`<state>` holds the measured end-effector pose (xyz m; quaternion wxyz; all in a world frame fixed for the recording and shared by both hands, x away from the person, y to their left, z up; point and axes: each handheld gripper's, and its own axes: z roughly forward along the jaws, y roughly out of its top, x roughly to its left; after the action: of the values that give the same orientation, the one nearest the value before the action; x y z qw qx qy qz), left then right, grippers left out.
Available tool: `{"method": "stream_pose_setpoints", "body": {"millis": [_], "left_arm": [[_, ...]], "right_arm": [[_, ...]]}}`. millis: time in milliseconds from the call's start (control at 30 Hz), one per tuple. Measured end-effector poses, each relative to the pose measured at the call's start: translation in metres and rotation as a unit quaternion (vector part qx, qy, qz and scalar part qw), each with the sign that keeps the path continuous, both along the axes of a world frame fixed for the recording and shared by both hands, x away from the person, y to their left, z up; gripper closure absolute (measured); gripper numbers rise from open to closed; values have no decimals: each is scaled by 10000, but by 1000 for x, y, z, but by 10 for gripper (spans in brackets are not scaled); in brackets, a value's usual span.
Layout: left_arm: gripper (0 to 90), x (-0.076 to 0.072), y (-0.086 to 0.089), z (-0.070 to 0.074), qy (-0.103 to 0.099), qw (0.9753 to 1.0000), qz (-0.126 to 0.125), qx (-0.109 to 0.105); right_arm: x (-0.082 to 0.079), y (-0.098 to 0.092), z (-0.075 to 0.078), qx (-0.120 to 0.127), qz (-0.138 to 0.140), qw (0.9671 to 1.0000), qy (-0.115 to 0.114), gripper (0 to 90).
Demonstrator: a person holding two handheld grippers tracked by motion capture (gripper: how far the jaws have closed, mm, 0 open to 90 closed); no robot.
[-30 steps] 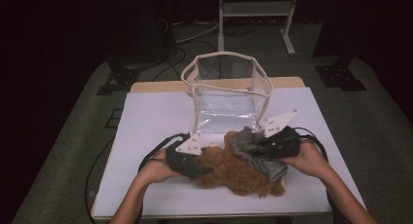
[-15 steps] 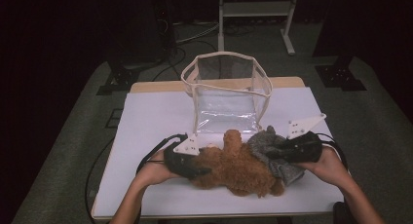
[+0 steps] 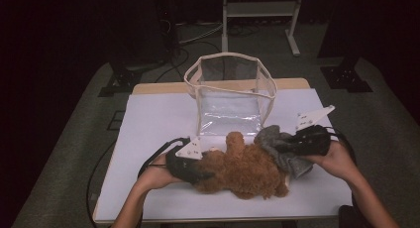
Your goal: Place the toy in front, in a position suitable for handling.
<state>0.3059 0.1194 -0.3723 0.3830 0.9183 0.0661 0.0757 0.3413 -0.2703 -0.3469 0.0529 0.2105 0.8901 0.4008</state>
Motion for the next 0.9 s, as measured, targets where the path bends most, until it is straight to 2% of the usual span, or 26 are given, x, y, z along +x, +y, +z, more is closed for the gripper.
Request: {"method": "stream_pose_setpoints", "body": {"millis": [100, 200, 333, 433, 500, 600, 667, 733, 800, 900], "left_arm": [[405, 1, 1, -1, 20, 10000, 4, -77], [401, 2, 1, -1, 14, 10000, -17, -49], [401, 0, 2, -2, -17, 10000, -59, -73], [401, -1, 3, -2, -66, 9999, -127, -63], [402, -2, 4, -3, -76, 9998, -151, -70], [402, -1, 5, -3, -68, 9998, -165, -95], [402, -2, 4, -3, -66, 9998, -179, -83], [401, -2, 4, -3, -69, 9998, -181, -80], [400, -1, 4, -3, -58, 9998, -194, -78], [399, -2, 2, -2, -100, 9996, -253, -13]], "right_arm": [[2, -16, 10, 210, -166, 9996, -37, 772], [3, -15, 20, 293, -125, 9994, -153, 772], [5, 8, 24, 192, 174, 9995, -188, 771], [10, 30, 16, 9, 400, 9992, -95, 770], [15, 38, 10, -102, 439, 9990, -41, 770], [25, 32, 4, -126, 301, 9994, 72, 771], [31, 20, -1, -257, 57, 9996, 106, 772], [35, 7, -6, -222, -112, 9994, 235, 772], [32, 3, -7, -169, -126, 9995, 235, 772], [25, 7, -1, -166, -44, 9998, 90, 772]]}}
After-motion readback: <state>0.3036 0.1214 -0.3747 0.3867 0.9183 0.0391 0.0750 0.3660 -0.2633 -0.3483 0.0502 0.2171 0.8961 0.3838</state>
